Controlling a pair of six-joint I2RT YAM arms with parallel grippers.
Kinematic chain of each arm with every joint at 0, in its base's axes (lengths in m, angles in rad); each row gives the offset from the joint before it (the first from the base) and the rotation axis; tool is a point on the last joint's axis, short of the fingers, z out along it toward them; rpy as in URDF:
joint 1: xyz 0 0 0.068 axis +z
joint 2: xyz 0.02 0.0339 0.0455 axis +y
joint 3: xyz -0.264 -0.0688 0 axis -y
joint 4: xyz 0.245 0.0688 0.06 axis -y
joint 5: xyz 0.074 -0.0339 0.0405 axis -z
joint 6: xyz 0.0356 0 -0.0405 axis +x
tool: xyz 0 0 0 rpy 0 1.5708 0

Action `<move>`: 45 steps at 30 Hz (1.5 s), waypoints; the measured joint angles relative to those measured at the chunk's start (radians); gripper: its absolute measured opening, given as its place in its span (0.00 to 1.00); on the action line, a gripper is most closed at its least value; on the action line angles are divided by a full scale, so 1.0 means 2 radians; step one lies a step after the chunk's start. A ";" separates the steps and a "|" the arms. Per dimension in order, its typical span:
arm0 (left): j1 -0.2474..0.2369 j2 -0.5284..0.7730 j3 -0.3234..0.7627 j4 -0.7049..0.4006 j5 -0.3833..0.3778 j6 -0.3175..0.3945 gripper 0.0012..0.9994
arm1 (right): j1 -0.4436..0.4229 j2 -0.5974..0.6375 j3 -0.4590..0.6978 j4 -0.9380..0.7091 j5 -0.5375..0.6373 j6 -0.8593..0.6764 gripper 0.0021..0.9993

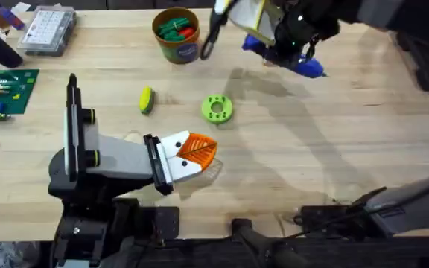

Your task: Pick up the gripper from the table and insert it into the empty holder that is missing its gripper. Then pick up a screw, insert it into the mounting hole, and use the screwdriver to tighten it. Finally, clean up the table by picking up the vegetable and placing it into the bucket.

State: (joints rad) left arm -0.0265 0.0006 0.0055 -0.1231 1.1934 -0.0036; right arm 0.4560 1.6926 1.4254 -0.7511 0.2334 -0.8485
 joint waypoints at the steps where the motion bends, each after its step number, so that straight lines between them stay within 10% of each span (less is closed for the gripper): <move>1: 0.000 0.000 0.000 0.000 -0.001 0.000 0.00 | -0.005 0.011 0.000 0.001 0.007 -0.009 0.01; 28: 0.000 0.000 0.000 0.004 -0.019 0.000 0.00 | -0.030 0.121 0.000 0.005 -0.033 -0.057 0.04; 30: 0.000 0.000 0.000 0.004 -0.020 0.002 0.13 | -0.030 0.121 0.000 0.005 -0.035 -0.053 0.25; 35: 0.000 0.000 0.000 0.004 -0.020 0.001 0.89 | -0.029 0.121 0.002 0.006 -0.034 -0.029 0.94; 45: 0.000 0.000 0.000 0.022 -0.063 -0.022 0.99 | -0.012 0.046 0.003 -0.004 -0.033 0.117 0.99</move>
State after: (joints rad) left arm -0.0268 0.0006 0.0055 -0.0790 1.0672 -0.0484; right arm 0.4322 1.7845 1.4323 -0.7593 0.1665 -0.6136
